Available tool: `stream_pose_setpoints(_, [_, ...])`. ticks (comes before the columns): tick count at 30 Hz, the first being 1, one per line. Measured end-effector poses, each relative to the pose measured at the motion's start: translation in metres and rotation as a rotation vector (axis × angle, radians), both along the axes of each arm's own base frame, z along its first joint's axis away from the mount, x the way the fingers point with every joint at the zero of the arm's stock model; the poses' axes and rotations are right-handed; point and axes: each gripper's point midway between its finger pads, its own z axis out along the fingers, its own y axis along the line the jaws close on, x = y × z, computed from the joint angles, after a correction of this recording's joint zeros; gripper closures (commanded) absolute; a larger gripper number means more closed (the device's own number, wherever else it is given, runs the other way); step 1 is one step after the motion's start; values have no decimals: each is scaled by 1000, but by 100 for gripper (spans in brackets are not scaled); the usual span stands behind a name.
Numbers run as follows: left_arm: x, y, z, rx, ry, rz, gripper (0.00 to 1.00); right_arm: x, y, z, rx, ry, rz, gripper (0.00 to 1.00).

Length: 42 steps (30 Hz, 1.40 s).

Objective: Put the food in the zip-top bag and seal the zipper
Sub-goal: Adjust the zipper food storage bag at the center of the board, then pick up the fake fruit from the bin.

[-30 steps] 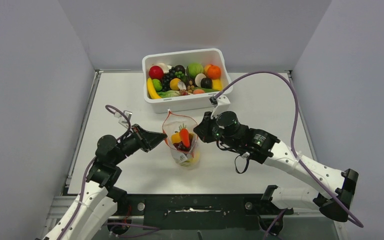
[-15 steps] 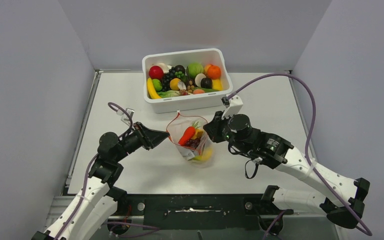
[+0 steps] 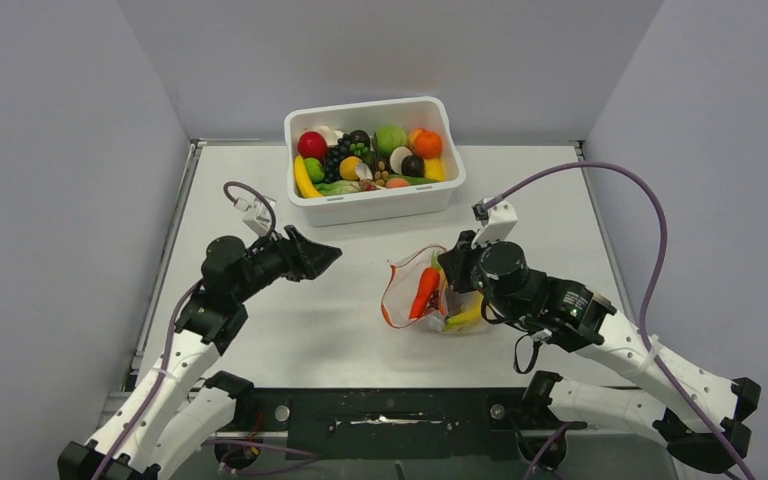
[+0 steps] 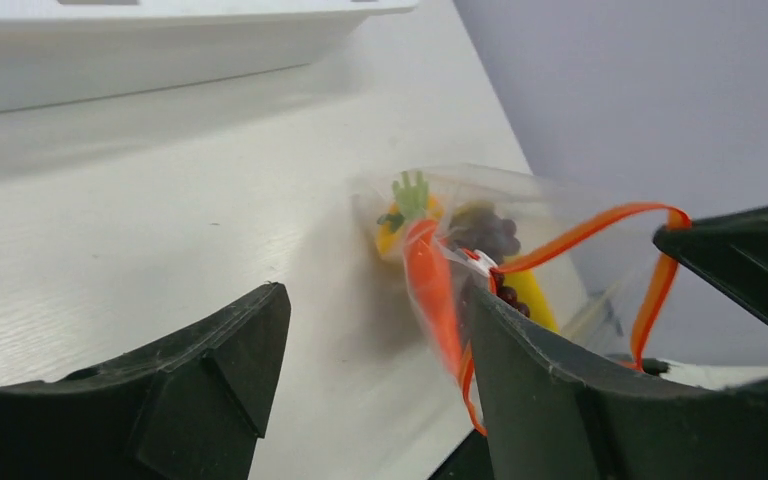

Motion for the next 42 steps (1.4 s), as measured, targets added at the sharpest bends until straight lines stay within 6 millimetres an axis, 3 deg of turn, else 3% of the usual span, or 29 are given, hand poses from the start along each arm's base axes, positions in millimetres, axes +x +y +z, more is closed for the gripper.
stream_pose_setpoints(9, [62,28,-16,290,26,194,39,-5,-6,-31,-38,32,0,100])
stream_pose_setpoints(22, [170,63,-14,578,37,427,68,-12,-10,-23,25,15,13,100])
stream_pose_setpoints(27, [204,69,-15,585,66,499,68,-14,-9,-23,28,18,23,100])
stream_pose_setpoints(35, [237,77,-43,663,133,578,66,-16,-10,-20,43,17,30,100])
stream_pose_setpoints(42, [269,87,-51,761,150,637,52,-17,-11,-20,46,16,32,100])
